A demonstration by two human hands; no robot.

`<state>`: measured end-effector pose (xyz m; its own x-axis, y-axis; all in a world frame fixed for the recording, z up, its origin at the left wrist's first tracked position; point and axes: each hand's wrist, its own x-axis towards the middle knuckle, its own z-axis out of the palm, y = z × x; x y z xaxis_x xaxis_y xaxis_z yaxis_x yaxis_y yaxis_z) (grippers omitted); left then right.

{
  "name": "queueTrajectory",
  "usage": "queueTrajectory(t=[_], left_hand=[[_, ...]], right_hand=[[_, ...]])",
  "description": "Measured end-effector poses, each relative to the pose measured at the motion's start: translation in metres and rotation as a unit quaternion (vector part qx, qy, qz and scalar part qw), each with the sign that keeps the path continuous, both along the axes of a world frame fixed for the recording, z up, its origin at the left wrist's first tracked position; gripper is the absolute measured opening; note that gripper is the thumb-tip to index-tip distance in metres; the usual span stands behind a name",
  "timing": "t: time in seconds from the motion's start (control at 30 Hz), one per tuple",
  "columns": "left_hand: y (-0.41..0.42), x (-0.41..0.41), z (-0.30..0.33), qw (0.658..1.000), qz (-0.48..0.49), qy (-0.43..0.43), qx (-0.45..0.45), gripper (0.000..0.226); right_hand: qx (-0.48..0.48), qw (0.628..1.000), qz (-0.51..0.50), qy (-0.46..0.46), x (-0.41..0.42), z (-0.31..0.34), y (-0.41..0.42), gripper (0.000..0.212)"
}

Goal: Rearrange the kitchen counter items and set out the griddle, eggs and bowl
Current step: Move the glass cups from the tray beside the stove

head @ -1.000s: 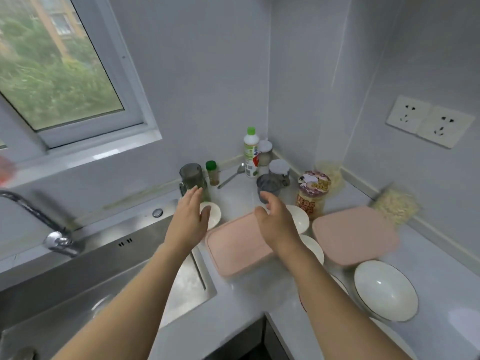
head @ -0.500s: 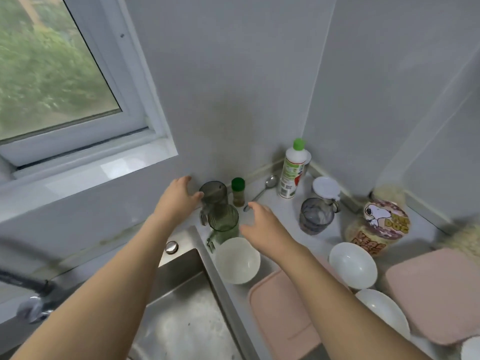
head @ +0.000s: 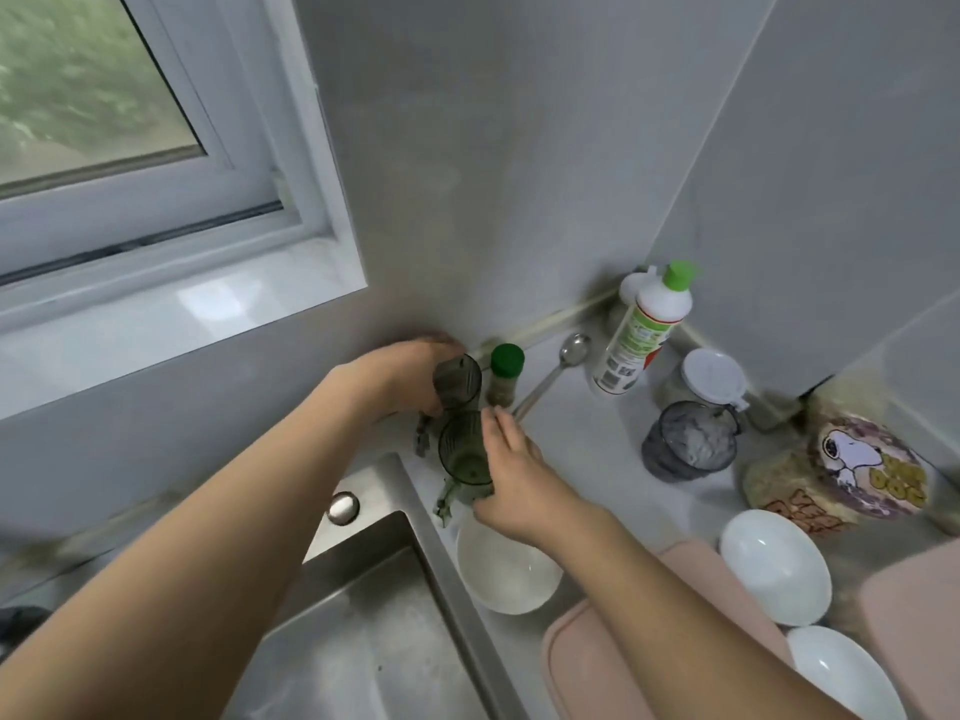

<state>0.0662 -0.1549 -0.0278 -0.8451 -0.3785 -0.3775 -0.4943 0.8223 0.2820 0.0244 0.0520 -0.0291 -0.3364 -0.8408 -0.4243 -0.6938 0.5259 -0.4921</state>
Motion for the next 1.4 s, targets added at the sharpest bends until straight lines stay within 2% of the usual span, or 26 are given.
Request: queueTrajectory(t=[0.17, 0.23, 0.53, 0.8, 0.93, 1.17, 1.4], left_hand=[[-0.004, -0.006, -0.007, 0.999, -0.034, -0.021, -0.003, 0.104], [-0.007, -0.007, -0.01, 0.999, -0.034, -0.016, 0.003, 0.108], [-0.004, 0.002, 0.004, 0.999, -0.027, 0.036, 0.022, 0.102], [0.036, -0.004, 0.085, 0.998, -0.012, 0.06, -0.024, 0.102], [0.083, -0.022, 0.132, 0.995, -0.039, 0.073, -0.062, 0.098], [0.216, -0.073, 0.199, 0.978, -0.155, 0.09, -0.108, 0.106], [0.411, -0.103, 0.246, 0.93, -0.32, 0.112, -0.142, 0.105]], right_hand=[[-0.016, 1.0, -0.005, 0.022, -0.004, -0.011, -0.008, 0.099], [-0.029, 0.999, -0.014, 0.028, -0.006, -0.015, -0.011, 0.1], [-0.094, 0.991, -0.098, 0.019, -0.01, -0.01, -0.005, 0.095], [-0.198, 0.96, -0.197, 0.008, -0.019, 0.04, 0.047, 0.096], [-0.229, 0.945, -0.233, 0.022, -0.029, 0.072, 0.103, 0.099], [-0.285, 0.9, -0.324, 0.057, -0.037, 0.118, 0.233, 0.098], [-0.33, 0.835, -0.429, 0.101, -0.02, 0.152, 0.408, 0.093]])
